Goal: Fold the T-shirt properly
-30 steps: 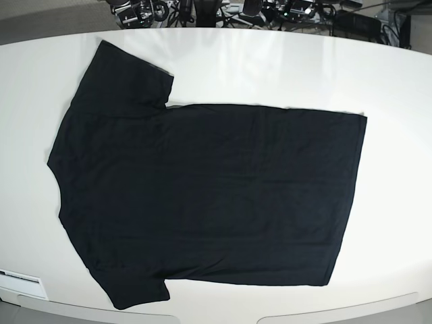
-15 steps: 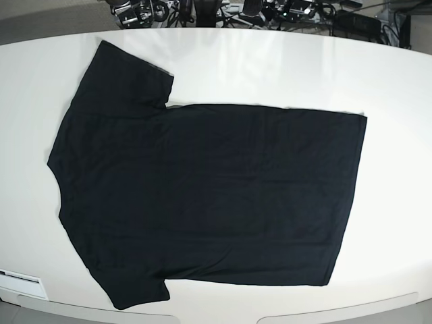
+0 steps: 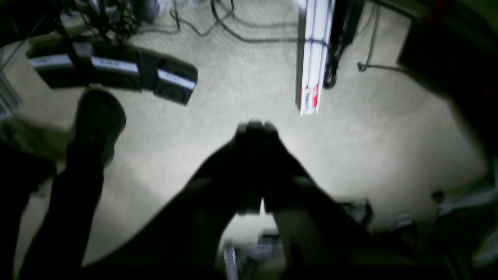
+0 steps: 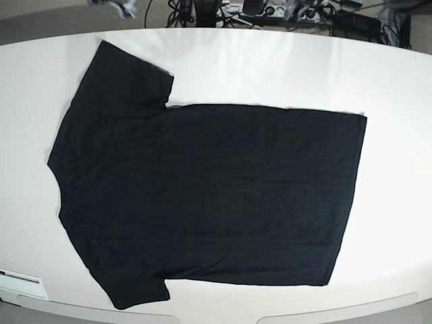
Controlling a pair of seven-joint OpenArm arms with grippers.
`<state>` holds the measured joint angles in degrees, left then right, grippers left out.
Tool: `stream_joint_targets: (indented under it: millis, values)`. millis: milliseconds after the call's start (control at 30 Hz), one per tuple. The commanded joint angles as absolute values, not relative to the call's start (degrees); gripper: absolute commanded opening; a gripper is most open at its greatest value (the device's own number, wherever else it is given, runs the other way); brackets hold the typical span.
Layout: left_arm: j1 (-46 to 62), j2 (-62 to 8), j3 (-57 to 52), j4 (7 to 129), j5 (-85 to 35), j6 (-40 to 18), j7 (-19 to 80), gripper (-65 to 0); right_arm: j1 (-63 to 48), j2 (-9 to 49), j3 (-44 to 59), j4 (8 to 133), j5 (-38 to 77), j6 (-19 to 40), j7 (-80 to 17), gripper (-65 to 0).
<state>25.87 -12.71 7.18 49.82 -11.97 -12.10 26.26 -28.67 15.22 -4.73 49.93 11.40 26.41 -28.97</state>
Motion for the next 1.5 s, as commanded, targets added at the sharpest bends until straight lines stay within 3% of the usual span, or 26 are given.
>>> stream_joint_targets:
  millis: [0, 233, 433, 567, 733, 933, 1067, 1233, 1400, 1467]
  values:
    - [29.10, -14.50, 7.18, 54.26, -13.06, -12.47, 25.98, -65.0, -31.94, 16.62, -4.62, 54.85, 13.41, 27.59, -28.42, -65.0]
    - [50.72, -27.29, 5.76, 86.21, -13.87, -9.28, 26.00, -65.0, -56.31, 25.41, -2.92, 87.92, 16.32, 25.32, -30.20, -65.0]
    - [66.94, -34.96, -4.73, 110.50, -11.90, -11.03, 30.33, -65.0, -74.24, 26.85, 6.55, 113.78, 15.46, 23.59, -30.76, -65.0]
    - [73.97, -37.04, -15.05, 123.68, -11.92, -12.10, 30.50, -65.0, -75.00, 26.83, 15.22, 125.32, 16.91, 26.30, -32.03, -65.0]
    - [75.00, -37.50, -25.32, 133.73, -9.82, -12.73, 29.91, -65.0, -75.00, 26.68, 22.92, 133.25, 23.90, 29.28, -34.11, -65.0]
    - [66.59, -43.62, -27.31, 134.26, -6.24, -15.11, 28.08, -65.0, -73.78, 26.87, 24.49, 135.00, 25.58, 32.45, -31.29, -65.0]
    - [59.77, -51.57, -24.93, 127.76, 0.49, -15.27, 20.03, -65.0, -66.13, 29.71, 17.93, 135.00, 25.04, 32.12, -30.65, -65.0]
    - [48.53, -59.94, -17.06, 112.86, 6.50, -16.73, 9.96, -65.0, -56.73, 30.17, 4.82, 135.00, 10.83, 24.45, -30.65, -65.0]
    - [36.86, -65.69, -5.43, 106.67, 13.28, -22.94, 5.23, -65.0, -51.51, 29.98, 0.69, 134.76, 4.38, 21.21, -30.65, -65.0]
    - [32.84, -66.87, -1.13, 104.07, 14.31, -25.04, 2.42, -51.6, -50.48, 29.10, 0.69, 133.08, 4.38, 21.21, -30.68, -65.0]
